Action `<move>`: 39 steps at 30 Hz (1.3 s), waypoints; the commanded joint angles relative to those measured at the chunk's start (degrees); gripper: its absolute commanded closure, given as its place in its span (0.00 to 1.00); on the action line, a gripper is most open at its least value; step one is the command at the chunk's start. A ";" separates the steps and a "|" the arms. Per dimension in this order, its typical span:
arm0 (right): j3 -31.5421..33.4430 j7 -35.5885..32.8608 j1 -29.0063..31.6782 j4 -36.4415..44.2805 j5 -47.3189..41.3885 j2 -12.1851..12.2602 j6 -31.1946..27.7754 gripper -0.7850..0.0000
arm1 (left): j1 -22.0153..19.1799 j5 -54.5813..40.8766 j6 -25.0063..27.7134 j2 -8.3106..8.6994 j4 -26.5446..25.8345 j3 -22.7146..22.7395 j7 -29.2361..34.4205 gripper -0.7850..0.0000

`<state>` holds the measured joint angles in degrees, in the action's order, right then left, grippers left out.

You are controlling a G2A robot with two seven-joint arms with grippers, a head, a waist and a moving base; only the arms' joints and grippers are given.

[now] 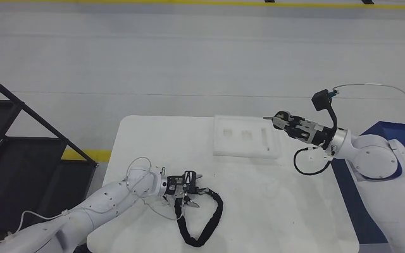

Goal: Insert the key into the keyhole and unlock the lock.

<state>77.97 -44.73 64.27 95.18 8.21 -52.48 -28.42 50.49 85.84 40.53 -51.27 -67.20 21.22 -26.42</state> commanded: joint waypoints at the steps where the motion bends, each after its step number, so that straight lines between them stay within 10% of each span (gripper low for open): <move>1: 0.00 0.00 0.00 0.00 0.00 0.00 0.00 1.00 | -0.04 0.10 0.44 -0.36 0.44 0.07 0.15 0.37; 10: 0.00 0.00 0.00 0.00 0.00 0.00 0.00 1.00 | -0.32 -1.39 2.45 -2.44 3.73 0.41 0.65 0.56; 15: 0.00 0.00 0.00 0.00 0.00 0.00 0.00 1.00 | -0.65 -2.12 3.56 -3.29 5.28 1.00 -0.37 1.00; 39: -1.82 -7.50 -0.44 0.88 -1.52 0.16 4.02 1.00 | -0.96 0.18 12.06 1.19 -9.33 12.75 -16.22 1.00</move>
<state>76.50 -48.68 64.34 95.76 6.25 -52.42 -25.55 49.61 86.28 52.25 -50.09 -75.89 33.63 -42.40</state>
